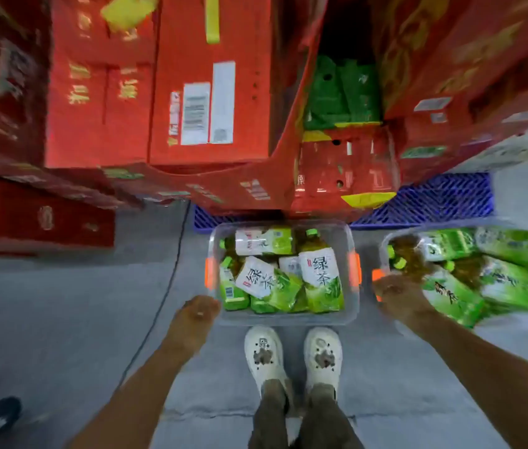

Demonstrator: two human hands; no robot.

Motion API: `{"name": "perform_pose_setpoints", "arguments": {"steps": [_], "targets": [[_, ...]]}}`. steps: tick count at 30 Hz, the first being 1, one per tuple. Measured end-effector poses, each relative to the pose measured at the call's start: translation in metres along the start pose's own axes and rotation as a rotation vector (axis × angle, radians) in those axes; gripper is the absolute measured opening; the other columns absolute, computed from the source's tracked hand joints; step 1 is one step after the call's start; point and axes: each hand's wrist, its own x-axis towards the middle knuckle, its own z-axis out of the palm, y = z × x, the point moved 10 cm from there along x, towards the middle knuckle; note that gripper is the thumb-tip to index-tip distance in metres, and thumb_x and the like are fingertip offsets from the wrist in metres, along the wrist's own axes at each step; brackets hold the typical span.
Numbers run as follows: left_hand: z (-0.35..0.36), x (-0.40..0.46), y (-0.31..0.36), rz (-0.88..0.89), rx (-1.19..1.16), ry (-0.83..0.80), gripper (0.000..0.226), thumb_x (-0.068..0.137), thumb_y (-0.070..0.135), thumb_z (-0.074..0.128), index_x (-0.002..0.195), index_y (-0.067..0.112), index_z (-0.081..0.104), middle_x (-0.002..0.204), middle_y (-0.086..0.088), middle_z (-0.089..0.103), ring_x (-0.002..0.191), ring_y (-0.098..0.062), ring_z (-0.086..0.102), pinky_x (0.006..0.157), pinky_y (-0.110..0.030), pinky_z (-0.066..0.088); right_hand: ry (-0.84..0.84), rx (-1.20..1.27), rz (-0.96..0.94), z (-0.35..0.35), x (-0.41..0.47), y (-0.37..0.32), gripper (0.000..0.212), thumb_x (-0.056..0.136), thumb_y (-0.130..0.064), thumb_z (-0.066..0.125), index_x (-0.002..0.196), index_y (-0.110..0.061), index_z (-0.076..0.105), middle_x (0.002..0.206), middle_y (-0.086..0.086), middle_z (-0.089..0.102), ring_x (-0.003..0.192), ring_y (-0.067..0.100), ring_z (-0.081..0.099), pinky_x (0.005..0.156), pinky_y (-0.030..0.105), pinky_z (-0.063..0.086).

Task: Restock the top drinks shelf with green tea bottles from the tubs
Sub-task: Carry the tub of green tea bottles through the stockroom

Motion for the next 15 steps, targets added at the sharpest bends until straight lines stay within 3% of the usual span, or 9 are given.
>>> {"name": "perform_pose_setpoints", "arguments": {"steps": [1,3,5,6,8,11,12,14,15], "targets": [[0.009,0.019,-0.004,0.011,0.017,0.018,0.023,0.093,0.036,0.069,0.105,0.017,0.069,0.11,-0.019,0.066,0.074,-0.025,0.062,0.062,-0.027,0.05,0.0,0.01,-0.006,0.01,0.015,0.003,0.015,0.086,-0.032,0.063,0.082,-0.036,0.049,0.1,0.004,0.057,0.089,0.025,0.057,0.09,0.041,0.053],[0.02,0.061,-0.013,0.039,0.093,0.073,0.045,0.094,0.026,0.069,0.134,0.008,0.058,0.134,-0.023,0.051,0.1,-0.032,0.065,0.082,-0.031,0.052,-0.006,0.083,0.039,0.024,0.031,-0.009,0.02,0.095,-0.032,0.06,0.079,-0.024,0.053,0.088,0.009,0.056,0.081,0.027,0.056,0.09,0.051,0.053],[0.023,0.091,-0.024,-0.001,0.113,0.121,0.062,0.096,0.025,0.066,0.149,0.004,0.042,0.15,-0.022,0.035,0.127,-0.037,0.053,0.099,-0.035,0.044,0.001,0.024,0.076,0.039,0.052,-0.015,0.037,0.099,-0.045,0.051,0.089,-0.01,0.058,0.086,0.014,0.058,0.079,0.029,0.057,0.081,0.045,0.053],[0.025,0.104,-0.027,-0.007,0.148,0.143,0.067,0.098,0.027,0.064,0.153,0.003,0.034,0.156,-0.022,0.029,0.136,-0.039,0.045,0.105,-0.038,0.039,-0.002,-0.045,0.09,0.044,0.063,-0.014,0.05,0.099,-0.053,0.044,0.101,-0.005,0.059,0.094,0.016,0.06,0.085,0.031,0.058,0.08,0.041,0.048],[0.022,0.132,-0.036,-0.069,0.077,0.205,0.073,0.101,0.038,0.057,0.157,0.003,0.026,0.161,-0.023,0.023,0.145,-0.041,0.032,0.116,-0.044,0.028,0.01,-0.116,0.113,0.051,0.087,-0.009,0.071,0.099,-0.061,0.032,0.133,-0.001,0.053,0.124,0.023,0.059,0.111,0.036,0.058,0.092,0.039,0.043],[0.024,0.172,-0.066,-0.279,-0.219,0.228,0.09,0.092,0.072,0.043,0.156,0.01,0.031,0.158,-0.021,0.035,0.143,-0.039,0.037,0.118,-0.051,0.029,0.091,-0.047,0.15,0.058,0.11,-0.007,0.088,0.093,-0.073,0.022,0.151,-0.008,0.034,0.153,0.022,0.038,0.14,0.038,0.037,0.117,0.045,0.026],[0.032,0.179,-0.072,-0.333,-0.367,0.189,0.09,0.092,0.075,0.037,0.155,0.011,0.032,0.156,-0.019,0.04,0.141,-0.036,0.041,0.116,-0.05,0.032,0.127,-0.07,0.144,0.058,0.118,-0.005,0.082,0.096,-0.069,0.022,0.153,-0.01,0.031,0.156,0.02,0.034,0.144,0.036,0.029,0.12,0.045,0.018],[0.051,0.183,-0.069,-0.371,-0.632,0.079,0.08,0.099,0.069,0.03,0.147,0.006,0.042,0.135,-0.018,0.059,0.117,-0.03,0.059,0.1,-0.043,0.046,0.169,-0.132,0.092,0.062,0.126,-0.008,0.066,0.104,-0.054,0.021,0.152,-0.009,0.032,0.155,0.021,0.034,0.147,0.034,0.023,0.118,0.042,0.009],[0.056,0.183,-0.063,-0.355,-0.655,0.048,0.075,0.1,0.066,0.029,0.138,0.005,0.051,0.119,-0.016,0.066,0.101,-0.027,0.064,0.087,-0.04,0.05,0.198,-0.145,0.074,0.06,0.124,-0.012,0.068,0.104,-0.054,0.02,0.148,-0.007,0.038,0.151,0.023,0.04,0.146,0.034,0.024,0.117,0.043,0.01]]}}
